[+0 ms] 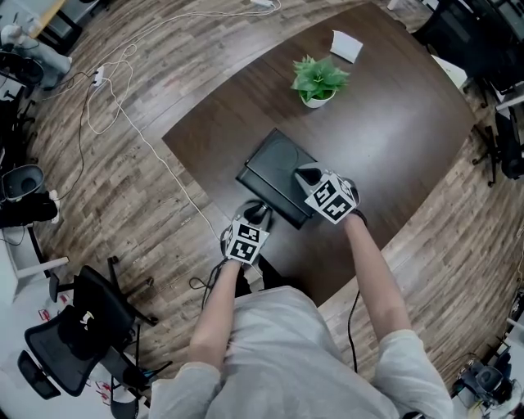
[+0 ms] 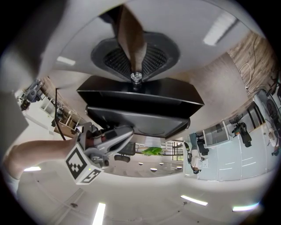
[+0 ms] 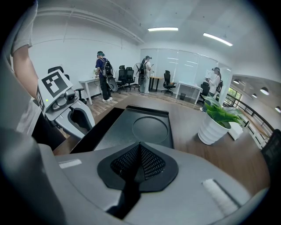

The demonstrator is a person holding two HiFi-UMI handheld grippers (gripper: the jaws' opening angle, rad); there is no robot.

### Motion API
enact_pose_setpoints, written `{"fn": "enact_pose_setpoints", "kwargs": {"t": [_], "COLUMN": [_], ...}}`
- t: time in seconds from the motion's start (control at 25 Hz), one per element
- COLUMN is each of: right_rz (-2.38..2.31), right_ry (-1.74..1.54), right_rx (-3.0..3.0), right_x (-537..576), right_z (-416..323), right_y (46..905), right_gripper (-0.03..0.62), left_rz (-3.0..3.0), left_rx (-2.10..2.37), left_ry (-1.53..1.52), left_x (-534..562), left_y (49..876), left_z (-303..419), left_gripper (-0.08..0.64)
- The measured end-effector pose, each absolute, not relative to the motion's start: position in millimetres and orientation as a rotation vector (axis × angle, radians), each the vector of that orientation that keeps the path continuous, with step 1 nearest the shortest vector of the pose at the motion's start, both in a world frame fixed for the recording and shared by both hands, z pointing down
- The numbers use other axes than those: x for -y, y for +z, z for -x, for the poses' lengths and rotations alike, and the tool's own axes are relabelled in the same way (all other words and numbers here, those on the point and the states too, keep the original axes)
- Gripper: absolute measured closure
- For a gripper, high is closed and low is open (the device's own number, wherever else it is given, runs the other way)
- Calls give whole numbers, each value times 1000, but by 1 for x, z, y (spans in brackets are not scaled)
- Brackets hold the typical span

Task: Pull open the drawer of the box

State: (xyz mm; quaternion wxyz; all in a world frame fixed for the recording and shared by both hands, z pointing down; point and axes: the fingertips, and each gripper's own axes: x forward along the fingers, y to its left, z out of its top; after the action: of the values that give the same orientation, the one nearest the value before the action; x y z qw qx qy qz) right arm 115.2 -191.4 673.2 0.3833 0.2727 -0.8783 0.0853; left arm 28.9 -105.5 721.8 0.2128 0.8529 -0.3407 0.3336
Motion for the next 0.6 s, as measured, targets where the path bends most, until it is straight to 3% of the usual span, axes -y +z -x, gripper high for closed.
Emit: {"fn": "enact_pose_setpoints", "kwargs": {"t": [0.6], "right_rz": [-694], "right_ry": [210], "right_rx": [2241], "right_x": [193], "right_z": [-116], "right_y": [672], "right_gripper": [594], "left_rz": [-2345], "left_rx": [947], "left_ry": [913], "left_x": [94], "left_y": [725], "left_z": [-23], "left_gripper": [428]}}
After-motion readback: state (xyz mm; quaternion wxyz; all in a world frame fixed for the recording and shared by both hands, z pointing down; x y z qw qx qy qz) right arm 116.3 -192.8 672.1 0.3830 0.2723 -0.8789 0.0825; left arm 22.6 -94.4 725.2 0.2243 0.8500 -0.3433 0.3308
